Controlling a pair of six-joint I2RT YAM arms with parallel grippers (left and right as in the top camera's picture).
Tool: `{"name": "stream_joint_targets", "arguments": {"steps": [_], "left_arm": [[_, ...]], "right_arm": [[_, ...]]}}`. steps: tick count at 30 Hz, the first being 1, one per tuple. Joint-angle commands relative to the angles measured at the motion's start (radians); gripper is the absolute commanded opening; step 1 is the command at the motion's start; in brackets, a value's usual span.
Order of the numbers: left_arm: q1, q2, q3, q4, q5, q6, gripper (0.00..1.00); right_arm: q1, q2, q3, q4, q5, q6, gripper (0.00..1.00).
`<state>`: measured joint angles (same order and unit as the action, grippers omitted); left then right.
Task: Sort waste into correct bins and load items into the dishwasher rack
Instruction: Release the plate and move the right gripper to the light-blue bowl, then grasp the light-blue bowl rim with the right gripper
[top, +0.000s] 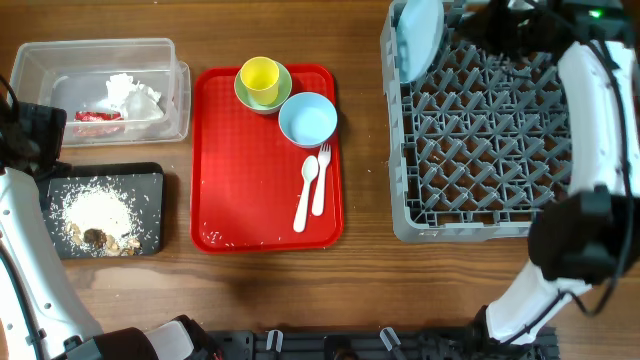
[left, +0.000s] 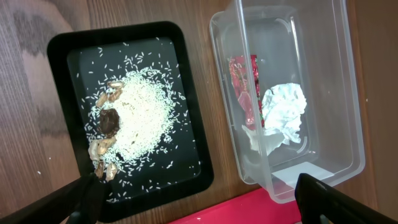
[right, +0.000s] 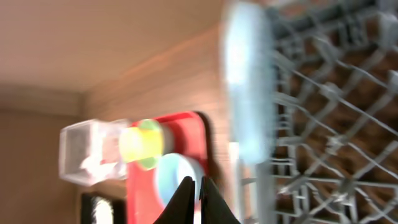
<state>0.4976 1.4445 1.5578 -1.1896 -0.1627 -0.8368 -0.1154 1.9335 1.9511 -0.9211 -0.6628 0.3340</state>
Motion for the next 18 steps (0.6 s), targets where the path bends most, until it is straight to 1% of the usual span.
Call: {"name": "stream_joint_targets", "arguments": {"steps": [1, 2, 4, 5, 6, 7, 9, 10, 12, 15, 18], "left_arm": [[0.005, 0.003, -0.001, -0.001, -0.006, -0.013, 1.00], [0.005, 0.003, -0.001, -0.001, -0.006, -0.013, 1.00], [0.005, 0.003, -0.001, -0.001, -0.006, -0.013, 1.00], [0.005, 0.003, -0.001, -0.001, -0.006, -0.013, 1.00], [0.005, 0.003, -0.001, -0.001, -0.006, -0.013, 1.00], [0.005, 0.003, -0.001, -0.001, -0.006, -0.013, 1.00], [0.005, 0.003, -0.001, -0.001, -0.006, -0.013, 1.00], [0.005, 0.003, -0.001, -0.001, -0.006, -0.013, 1.00], [0.005, 0.003, -0.001, -0.001, -0.006, -0.013, 1.00], [0.005, 0.003, -0.001, -0.001, -0.006, -0.013, 1.00], [0.005, 0.003, -0.001, -0.001, -0.006, -0.013, 1.00]], "right_arm": [[0.042, -0.124, 0.007, -0.024, -0.079, -0.087, 0.10], [0.064, -0.141, 0.006, -0.035, -0.079, -0.119, 0.13], [0.129, -0.161, 0.006, -0.054, -0.077, -0.187, 0.26], [0.192, -0.164, 0.006, -0.066, -0.053, -0.229, 0.43], [0.264, -0.159, 0.003, -0.079, 0.019, -0.249, 0.54], [0.327, -0.153, 0.002, -0.092, 0.108, -0.256, 0.58], [0.425, -0.137, -0.014, -0.096, 0.270, -0.254, 0.59], [0.489, -0.121, -0.032, -0.089, 0.370, -0.253, 0.61], [0.590, -0.070, -0.049, -0.082, 0.503, -0.252, 0.65], [0.690, 0.045, -0.051, -0.066, 0.570, -0.253, 0.67], [0.731, 0.153, -0.051, -0.034, 0.588, -0.253, 0.67]]}}
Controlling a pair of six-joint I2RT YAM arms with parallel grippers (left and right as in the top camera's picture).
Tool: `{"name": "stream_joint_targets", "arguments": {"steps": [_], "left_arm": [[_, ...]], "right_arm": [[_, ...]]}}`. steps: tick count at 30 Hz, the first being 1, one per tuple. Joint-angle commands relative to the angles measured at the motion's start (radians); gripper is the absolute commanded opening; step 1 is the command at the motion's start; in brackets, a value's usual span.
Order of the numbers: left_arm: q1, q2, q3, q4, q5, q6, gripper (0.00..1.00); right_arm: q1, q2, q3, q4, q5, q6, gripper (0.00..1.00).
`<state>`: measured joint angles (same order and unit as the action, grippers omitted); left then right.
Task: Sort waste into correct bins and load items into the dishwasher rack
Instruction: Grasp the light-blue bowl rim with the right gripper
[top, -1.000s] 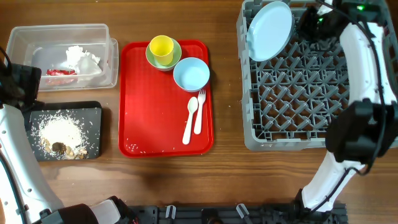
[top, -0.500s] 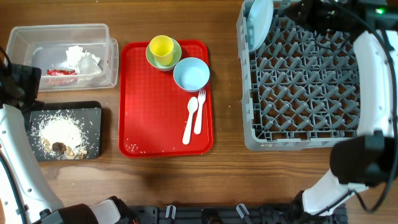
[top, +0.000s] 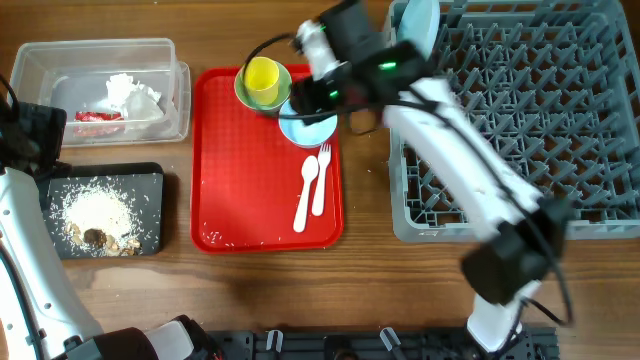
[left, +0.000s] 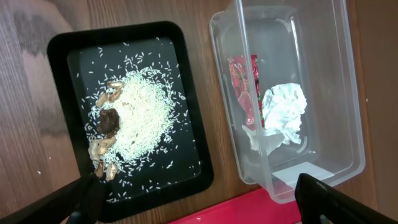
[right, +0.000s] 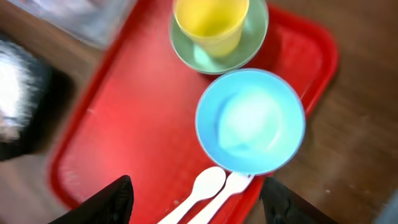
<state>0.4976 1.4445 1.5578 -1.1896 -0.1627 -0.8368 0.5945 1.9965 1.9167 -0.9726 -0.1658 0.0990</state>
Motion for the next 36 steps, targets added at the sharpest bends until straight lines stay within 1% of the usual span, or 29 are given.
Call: {"name": "stream_joint_targets", "arguments": {"steps": [1, 8, 10, 13, 16, 18, 20, 21, 22, 23, 36], "left_arm": [[0.005, 0.003, -0.001, -0.001, -0.006, -0.013, 1.00], [0.005, 0.003, -0.001, -0.001, -0.006, -0.013, 1.00], [0.005, 0.003, -0.001, -0.001, -0.006, -0.013, 1.00], [0.005, 0.003, -0.001, -0.001, -0.006, -0.013, 1.00], [0.005, 0.003, -0.001, -0.001, -0.006, -0.013, 1.00], [0.005, 0.003, -0.001, -0.001, -0.006, -0.013, 1.00], [0.005, 0.003, -0.001, -0.001, -0.006, -0.013, 1.00], [0.005, 0.003, -0.001, -0.001, -0.006, -0.013, 1.00], [0.005, 0.003, -0.001, -0.001, -0.006, -0.013, 1.00], [0.005, 0.003, -0.001, -0.001, -0.006, -0.013, 1.00], [0.005, 0.003, -0.001, -0.001, -0.006, -0.013, 1.00]], "right_arm": [[0.027, 0.125, -0.017, 0.031, 0.084, -0.018, 0.67], [0.074, 0.247, -0.017, 0.092, 0.100, -0.027, 0.67], [0.090, 0.274, -0.017, 0.113, 0.113, -0.059, 0.67], [0.114, 0.299, -0.017, 0.128, 0.134, -0.101, 0.63], [0.135, 0.316, -0.019, 0.150, 0.240, -0.126, 0.62], [0.135, 0.320, -0.019, 0.158, 0.274, -0.127, 0.61], [0.135, 0.321, -0.021, 0.165, 0.278, -0.145, 0.54], [0.135, 0.321, -0.021, 0.166, 0.278, -0.145, 0.46], [0.135, 0.321, -0.021, 0.167, 0.278, -0.145, 0.34], [0.136, 0.321, -0.021, 0.166, 0.277, -0.150, 0.31], [0.137, 0.322, -0.079, 0.174, 0.251, -0.148, 0.34]]}}
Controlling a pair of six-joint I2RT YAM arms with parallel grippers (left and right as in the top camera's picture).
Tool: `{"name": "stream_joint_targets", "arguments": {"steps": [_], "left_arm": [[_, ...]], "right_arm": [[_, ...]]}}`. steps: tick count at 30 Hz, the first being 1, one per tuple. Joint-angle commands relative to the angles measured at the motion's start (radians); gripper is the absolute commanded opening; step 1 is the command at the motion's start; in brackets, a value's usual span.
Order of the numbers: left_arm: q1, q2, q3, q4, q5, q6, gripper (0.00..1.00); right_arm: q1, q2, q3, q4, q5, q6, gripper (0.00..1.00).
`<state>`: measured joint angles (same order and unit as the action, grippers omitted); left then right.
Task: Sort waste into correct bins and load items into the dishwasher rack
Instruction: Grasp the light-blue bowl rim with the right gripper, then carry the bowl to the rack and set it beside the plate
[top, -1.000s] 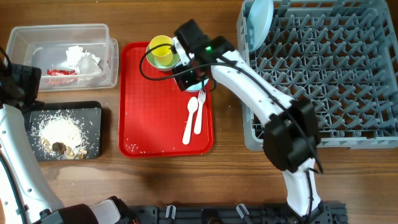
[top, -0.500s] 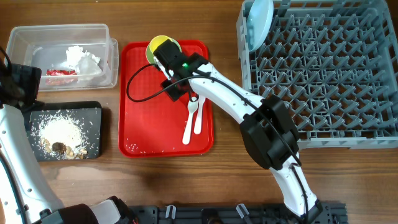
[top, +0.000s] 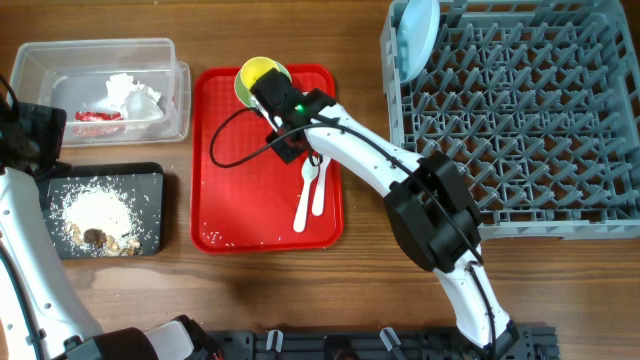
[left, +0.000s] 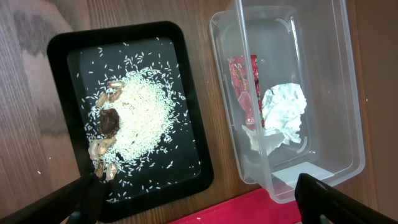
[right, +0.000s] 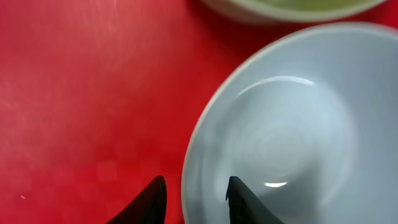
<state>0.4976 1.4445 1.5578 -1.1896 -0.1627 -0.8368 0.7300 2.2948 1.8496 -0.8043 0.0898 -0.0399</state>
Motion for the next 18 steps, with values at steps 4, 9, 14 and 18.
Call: {"name": "stream_joint_targets", "arguments": {"steps": [4, 9, 14, 18], "left_arm": [[0.005, 0.003, -0.001, -0.001, -0.006, -0.013, 1.00], [0.005, 0.003, -0.001, -0.001, -0.006, -0.013, 1.00], [0.005, 0.003, -0.001, -0.001, -0.006, -0.013, 1.00], [0.005, 0.003, -0.001, -0.001, -0.006, -0.013, 1.00]], "right_arm": [[0.002, 0.019, 0.011, -0.002, 0.000, -0.009, 0.22], [0.001, -0.031, 0.048, -0.050, 0.007, 0.024, 0.04], [-0.005, -0.175, 0.058, -0.100, 0.060, 0.063, 0.04], [-0.077, -0.357, 0.058, -0.121, 0.059, 0.117, 0.04]]}}
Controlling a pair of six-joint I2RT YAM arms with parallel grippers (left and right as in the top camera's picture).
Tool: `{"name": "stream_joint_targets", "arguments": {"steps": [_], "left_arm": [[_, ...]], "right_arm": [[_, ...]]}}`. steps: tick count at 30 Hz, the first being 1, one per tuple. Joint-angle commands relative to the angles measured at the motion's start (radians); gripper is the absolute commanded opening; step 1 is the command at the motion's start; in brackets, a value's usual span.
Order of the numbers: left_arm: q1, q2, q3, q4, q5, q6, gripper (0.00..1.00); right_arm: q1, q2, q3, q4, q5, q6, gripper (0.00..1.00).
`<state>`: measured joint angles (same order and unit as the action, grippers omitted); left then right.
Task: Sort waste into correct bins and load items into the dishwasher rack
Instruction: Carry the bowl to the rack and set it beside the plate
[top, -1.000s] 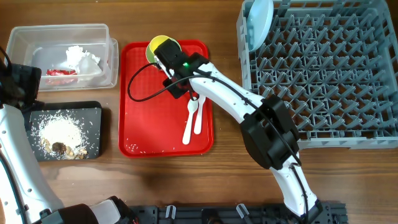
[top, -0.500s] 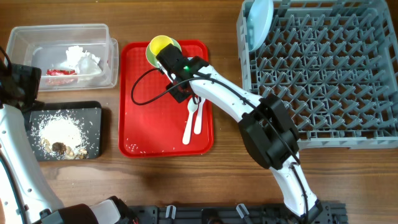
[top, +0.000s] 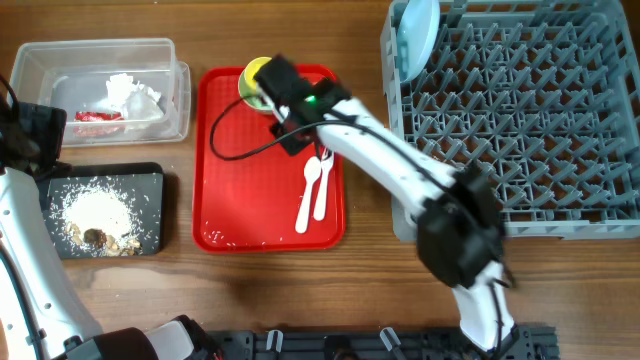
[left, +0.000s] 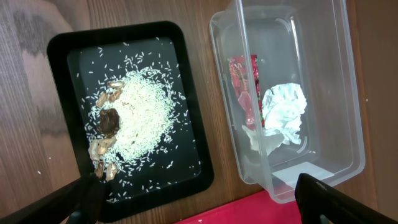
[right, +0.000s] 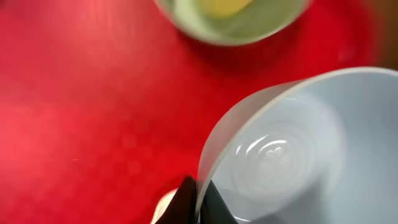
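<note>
My right gripper (right: 198, 198) is shut on the rim of the light blue bowl (right: 292, 162), which tilts up off the red tray (top: 240, 180). In the overhead view the right arm (top: 330, 125) hides most of the bowl. Behind it a yellow cup (top: 258, 72) stands in a green bowl (right: 230, 18). A white spoon and fork (top: 312, 190) lie on the tray. My left gripper (left: 199, 208) hangs open over the black tray of rice scraps (left: 130, 124) and the clear bin (left: 298, 93) holding a red wrapper and a tissue.
The grey dishwasher rack (top: 520, 120) fills the right side, with a blue plate (top: 418, 35) standing in its far left corner. The clear bin (top: 100, 90) and the black tray (top: 100, 215) lie left of the red tray.
My right gripper, which stood open astride the blue bowl's rim, has shut on that rim, and the bowl now tilts up from the tray. The left arm has not moved.
My right gripper was shut and empty at the rack beside the standing blue plate. Then it was open above the red tray over the blue bowl. Then its fingers straddled the bowl's rim, and now they hold it. The left gripper stayed open over the bins.
</note>
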<state>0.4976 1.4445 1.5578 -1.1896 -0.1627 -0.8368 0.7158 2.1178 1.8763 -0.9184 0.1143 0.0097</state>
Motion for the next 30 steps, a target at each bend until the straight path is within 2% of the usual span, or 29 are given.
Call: {"name": "stream_joint_targets", "arguments": {"steps": [1, 5, 9, 11, 16, 18, 19, 22, 24, 30], "left_arm": [[0.005, 0.003, -0.001, -0.001, -0.006, -0.013, 1.00], [0.005, 0.003, -0.001, -0.001, -0.006, -0.013, 1.00], [0.005, 0.003, -0.001, -0.001, -0.006, -0.013, 1.00], [0.005, 0.003, -0.001, -0.001, -0.006, -0.013, 1.00], [0.005, 0.003, -0.001, -0.001, -0.006, -0.013, 1.00], [0.005, 0.003, -0.001, -0.001, -0.006, -0.013, 1.00], [0.005, 0.003, -0.001, -0.001, -0.006, -0.013, 1.00], [0.005, 0.003, -0.001, -0.001, -0.006, -0.013, 1.00], [0.005, 0.003, -0.001, -0.001, -0.006, -0.013, 1.00], [0.005, 0.003, -0.001, -0.001, -0.006, -0.013, 1.00]], "right_arm": [[-0.108, -0.247, 0.031, -0.015, 0.011, 0.079, 0.04], [-0.351, -0.420, 0.031, -0.030, -0.252, 0.076, 0.04], [-0.696, -0.442, 0.027, -0.027, -0.663, 0.064, 0.04], [-0.851, -0.395, 0.015, -0.014, -0.913, 0.006, 0.04], [-1.025, -0.212, -0.026, 0.109, -1.323, -0.009, 0.04], [-1.058, -0.102, -0.026, 0.272, -1.599, 0.055, 0.04], [-1.063, -0.053, -0.026, 0.368, -1.660, 0.143, 0.04], [-1.061, 0.058, -0.026, 0.581, -1.672, 0.376, 0.04], [-1.061, 0.120, -0.026, 0.666, -1.668, 0.484, 0.04], [-1.062, 0.194, -0.026, 0.686, -1.653, 0.569, 0.04]]}}
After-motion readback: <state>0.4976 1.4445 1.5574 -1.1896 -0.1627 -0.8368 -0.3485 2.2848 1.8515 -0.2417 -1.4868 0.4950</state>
